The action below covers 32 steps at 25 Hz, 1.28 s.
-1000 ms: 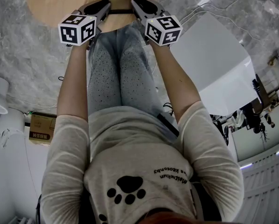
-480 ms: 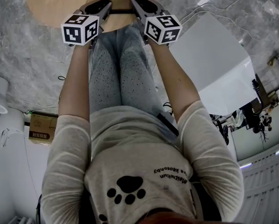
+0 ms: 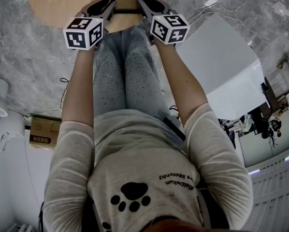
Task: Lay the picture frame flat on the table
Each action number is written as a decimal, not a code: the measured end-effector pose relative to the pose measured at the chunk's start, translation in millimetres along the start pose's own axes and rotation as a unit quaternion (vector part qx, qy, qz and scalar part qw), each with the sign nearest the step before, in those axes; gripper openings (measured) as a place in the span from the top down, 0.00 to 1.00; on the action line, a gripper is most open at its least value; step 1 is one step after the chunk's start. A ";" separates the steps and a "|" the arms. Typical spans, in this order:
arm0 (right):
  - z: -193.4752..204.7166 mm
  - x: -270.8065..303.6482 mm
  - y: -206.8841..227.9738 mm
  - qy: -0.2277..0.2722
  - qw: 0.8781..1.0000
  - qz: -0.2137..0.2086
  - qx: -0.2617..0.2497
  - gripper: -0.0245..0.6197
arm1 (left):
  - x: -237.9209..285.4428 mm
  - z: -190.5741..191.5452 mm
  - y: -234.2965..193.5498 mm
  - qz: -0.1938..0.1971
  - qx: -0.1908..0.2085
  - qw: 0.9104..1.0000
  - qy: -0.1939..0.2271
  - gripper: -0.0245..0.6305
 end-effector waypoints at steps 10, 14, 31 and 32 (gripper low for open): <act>2.0 3.4 5.8 -0.006 1.000 0.016 0.008 0.81 | 3.4 -2.0 11.0 0.008 0.017 1.000 0.012 0.83; 0.2 4.2 6.4 -0.006 1.000 0.020 0.007 0.81 | 5.9 -3.3 10.5 0.005 0.020 1.000 0.009 0.86; -0.3 5.3 6.6 -0.020 0.998 0.052 -0.006 0.81 | 12.1 -0.1 2.9 -0.026 0.043 0.999 -0.015 0.94; -0.2 5.2 6.9 -0.022 0.998 0.055 -0.008 0.81 | 12.5 -0.1 3.1 -0.028 0.046 0.998 -0.017 0.95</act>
Point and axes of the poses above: the fingertips, and each gripper's own axes: x forward along the fingers, y to its right, z out of its underside, the point moved 2 cm from there along -x, backward along the fingers
